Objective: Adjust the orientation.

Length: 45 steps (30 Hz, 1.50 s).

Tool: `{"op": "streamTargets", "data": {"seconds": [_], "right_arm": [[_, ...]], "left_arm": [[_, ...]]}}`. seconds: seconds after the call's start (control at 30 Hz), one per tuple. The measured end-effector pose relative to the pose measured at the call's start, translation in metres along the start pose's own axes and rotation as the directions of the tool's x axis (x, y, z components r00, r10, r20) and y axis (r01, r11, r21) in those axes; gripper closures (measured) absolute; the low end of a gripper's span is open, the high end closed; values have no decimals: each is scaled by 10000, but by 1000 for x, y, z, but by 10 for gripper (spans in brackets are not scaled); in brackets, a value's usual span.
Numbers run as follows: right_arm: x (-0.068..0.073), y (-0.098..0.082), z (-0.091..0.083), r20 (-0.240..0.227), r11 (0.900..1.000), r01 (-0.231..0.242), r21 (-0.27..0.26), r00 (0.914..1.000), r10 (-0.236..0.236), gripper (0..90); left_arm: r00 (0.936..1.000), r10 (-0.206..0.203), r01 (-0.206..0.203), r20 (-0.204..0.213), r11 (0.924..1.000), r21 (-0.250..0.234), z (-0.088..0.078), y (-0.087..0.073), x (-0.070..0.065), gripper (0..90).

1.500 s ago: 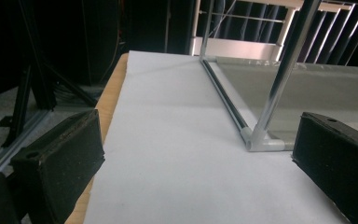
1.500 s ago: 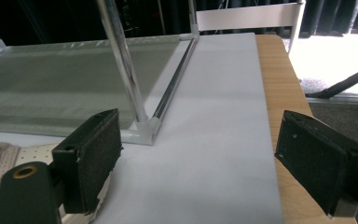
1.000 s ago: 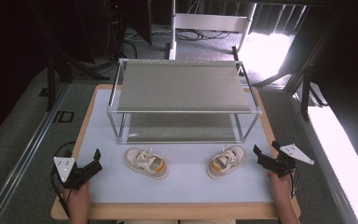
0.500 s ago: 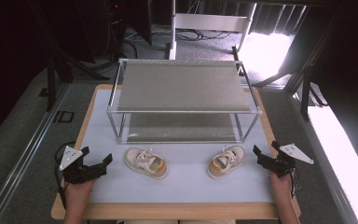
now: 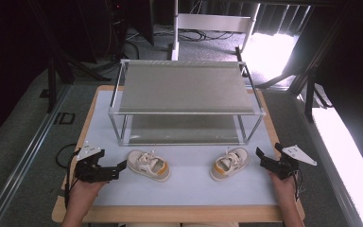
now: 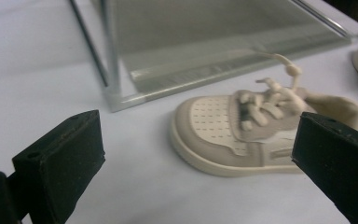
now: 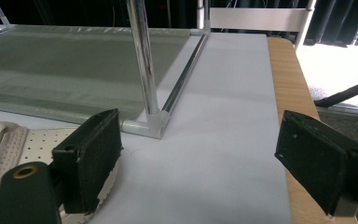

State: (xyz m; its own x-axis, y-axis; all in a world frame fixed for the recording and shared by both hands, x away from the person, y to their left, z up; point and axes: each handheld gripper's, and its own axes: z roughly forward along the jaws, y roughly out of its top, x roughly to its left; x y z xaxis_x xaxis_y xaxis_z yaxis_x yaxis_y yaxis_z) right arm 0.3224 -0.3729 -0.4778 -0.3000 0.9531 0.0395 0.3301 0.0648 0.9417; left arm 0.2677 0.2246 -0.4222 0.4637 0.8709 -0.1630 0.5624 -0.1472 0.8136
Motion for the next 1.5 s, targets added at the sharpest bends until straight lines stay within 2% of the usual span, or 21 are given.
{"op": "streamTargets", "data": {"seconds": [0.27, 0.4, 0.43, 0.6, 0.63, 0.67, 0.7, 0.87, 1.03, 1.07, 1.1, 1.13, 1.17, 1.2, 1.23, 1.27, 1.3, 1.33, 1.37, 1.4, 1.5], "right_arm": [[0, 0, 0, -18, 10000, 19, 34, 10000, -19, 140], [0, 0, 1, 0, 10000, 1, 58, 10000, -1, 141], [0, 0, 1, 0, 10000, 2, 61, 10000, -2, 141], [0, 0, 1, -6, 10000, 12, 77, 10000, -12, 142], [0, 0, 1, 4, 10000, 15, 85, 10000, -15, 143], [0, 0, 1, 4, 10000, 15, 85, 10000, -15, 143], [0, 0, 1, 3, 10000, 12, 87, 10000, -12, 142], [0, 0, 1, 4, 10000, -11, 96, 10000, 11, 143], [0, 0, 1, -2, 9999, -11, 116, 10000, 11, 145], [0, 0, 1, -2, 9999, -11, 116, 10000, 11, 145], [0, 0, 1, -1, 9999, -13, 120, 10000, 13, 145], [0, 0, 1, -1, 9999, -13, 120, 10000, 13, 145], [0, 0, 1, -4, 9999, -12, 105, 10000, 12, 145], [0, 0, 1, -4, 9999, -12, 105, 10000, 12, 145], [0, 0, 1, -10, 9999, -9, 114, 10000, 9, 145], [0, 0, 1, -10, 9999, -9, 114, 10000, 9, 145], [0, 0, 1, -16, 9999, -13, 111, 10000, 13, 145], [0, 0, 1, -16, 9999, -30, 122, 10000, 30, 145], [0, 0, 1, -21, 9999, -25, 119, 10000, 25, 145], [0, 0, 1, -21, 9999, -25, 119, 10000, 25, 145], [0, 0, 1, -26, 9999, -28, 120, 10000, 28, 145]], "left_arm": [[9939, 817, -884, 735, 9917, 939, 4, 18, -22, 19], [9843, 1300, -1470, 1195, 9782, 1466, 9, 26, -35, 19], [9791, 1573, -1781, 1285, 9692, 1703, 12, 29, -41, 19], [9703, 1882, -2177, 1522, 9534, 2089, 17, 36, -50, 19], [9651, 1977, -2355, 1716, 9419, 2393, 19, 39, -54, 19], [9651, 1977, -2355, 1716, 9419, 2393, 19, 39, -54, 19], [9623, 2030, -2456, 1812, 9345, 2577, 21, 41, -57, 19], [9548, 2126, -2649, 2075, 9256, 2705, 25, 43, -62, 19], [9369, 2463, -3111, 2481, 9111, 2703, 32, 42, -73, 59], [9369, 2463, -3111, 2481, 9111, 2703, 32, 42, -73, 60], [9308, 2594, -3295, 2576, 9005, 2837, 36, 42, -77, 71], [9308, 2594, -3295, 2576, 9005, 2837, 36, 42, -77, 124], [9181, 2783, -3577, 2823, 8886, 2872, 39, 43, -81, 175], [9181, 2783, -3577, 2823, 8886, 2872, 39, 43, -81, 175], [9135, 2851, -3713, 2903, 8759, 3081, 43, 43, -86, 176], [9135, 2851, -3713, 2903, 8759, 3081, 43, 43, -86, 191], [9070, 2916, -3865, 3039, 8629, 3257, 46, 44, -90, 242], [9070, 2916, -3865, 3039, 8629, 3257, 46, 44, -90, 258], [9029, 2975, -3995, 3102, 8472, 3503, 50, 45, -93, 258], [9029, 2975, -3995, 3102, 8472, 3503, 50, 45, -93, 258], [8914, 3019, -4208, 3380, 8285, 3694, 56, 46, -99, 262]]}}
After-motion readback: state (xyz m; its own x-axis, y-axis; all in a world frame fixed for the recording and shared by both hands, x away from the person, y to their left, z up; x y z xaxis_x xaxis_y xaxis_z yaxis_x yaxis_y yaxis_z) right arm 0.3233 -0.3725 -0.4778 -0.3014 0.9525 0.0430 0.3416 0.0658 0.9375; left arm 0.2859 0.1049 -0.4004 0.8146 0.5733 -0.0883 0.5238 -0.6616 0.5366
